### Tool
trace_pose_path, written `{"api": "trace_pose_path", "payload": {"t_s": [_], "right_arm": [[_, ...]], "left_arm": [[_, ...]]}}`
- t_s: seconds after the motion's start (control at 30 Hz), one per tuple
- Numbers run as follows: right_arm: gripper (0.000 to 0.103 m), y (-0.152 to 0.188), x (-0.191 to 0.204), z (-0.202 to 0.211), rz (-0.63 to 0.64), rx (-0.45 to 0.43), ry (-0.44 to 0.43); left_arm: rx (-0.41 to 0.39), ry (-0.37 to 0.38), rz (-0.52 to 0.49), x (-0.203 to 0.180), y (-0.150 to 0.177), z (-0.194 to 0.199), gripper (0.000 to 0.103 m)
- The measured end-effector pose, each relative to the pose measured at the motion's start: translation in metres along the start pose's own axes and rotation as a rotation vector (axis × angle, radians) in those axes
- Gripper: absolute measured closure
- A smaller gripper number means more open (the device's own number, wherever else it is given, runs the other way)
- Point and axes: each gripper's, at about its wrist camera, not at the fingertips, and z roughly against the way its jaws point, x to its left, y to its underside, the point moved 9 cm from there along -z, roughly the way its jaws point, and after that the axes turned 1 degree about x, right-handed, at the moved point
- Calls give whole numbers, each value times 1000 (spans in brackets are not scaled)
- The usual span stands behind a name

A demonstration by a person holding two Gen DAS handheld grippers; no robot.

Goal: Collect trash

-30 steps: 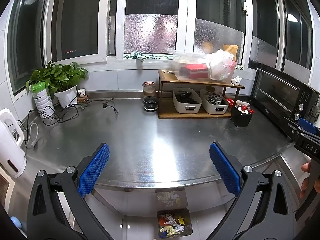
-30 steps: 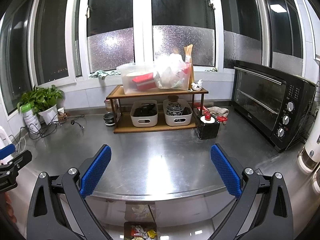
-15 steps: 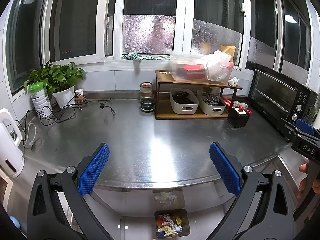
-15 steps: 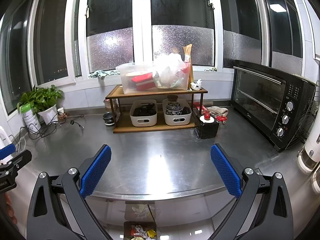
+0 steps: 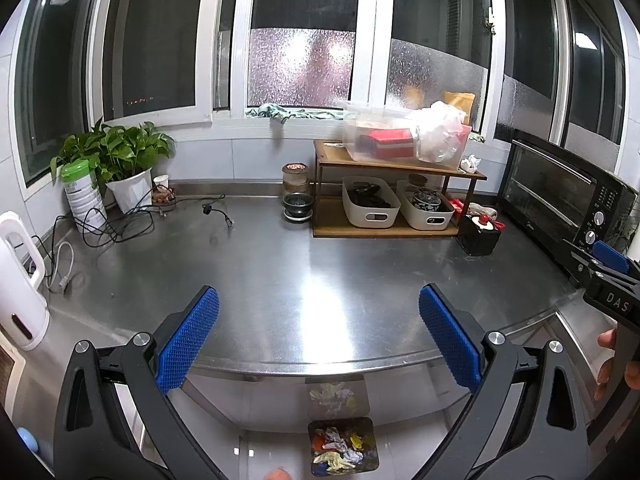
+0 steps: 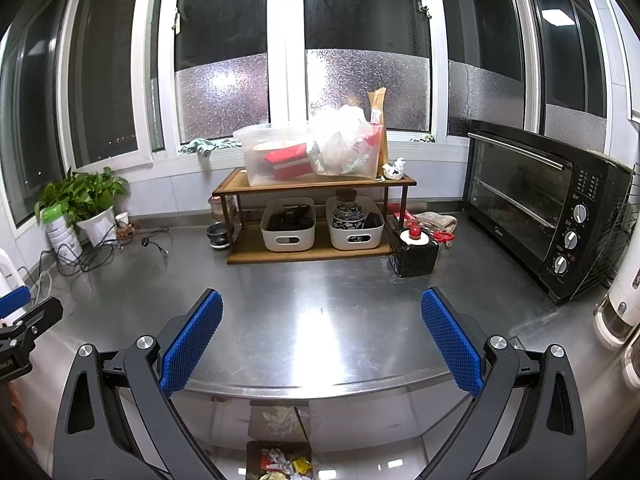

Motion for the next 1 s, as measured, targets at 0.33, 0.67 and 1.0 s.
{"api": "trace_pose_path", "payload": {"t_s": [0.33,0.67,1.0], "right_arm": [[3,4,-2,-3,3,16,-3],[3,5,-3,-5,2,26,-22],[3,6,-4,-2,-6,28,-34]], "left_arm": [[-25,5,8,1,-2,5,8],[-32,5,14,2,-2,6,8],[3,-30,15,3,0,6,8]]}}
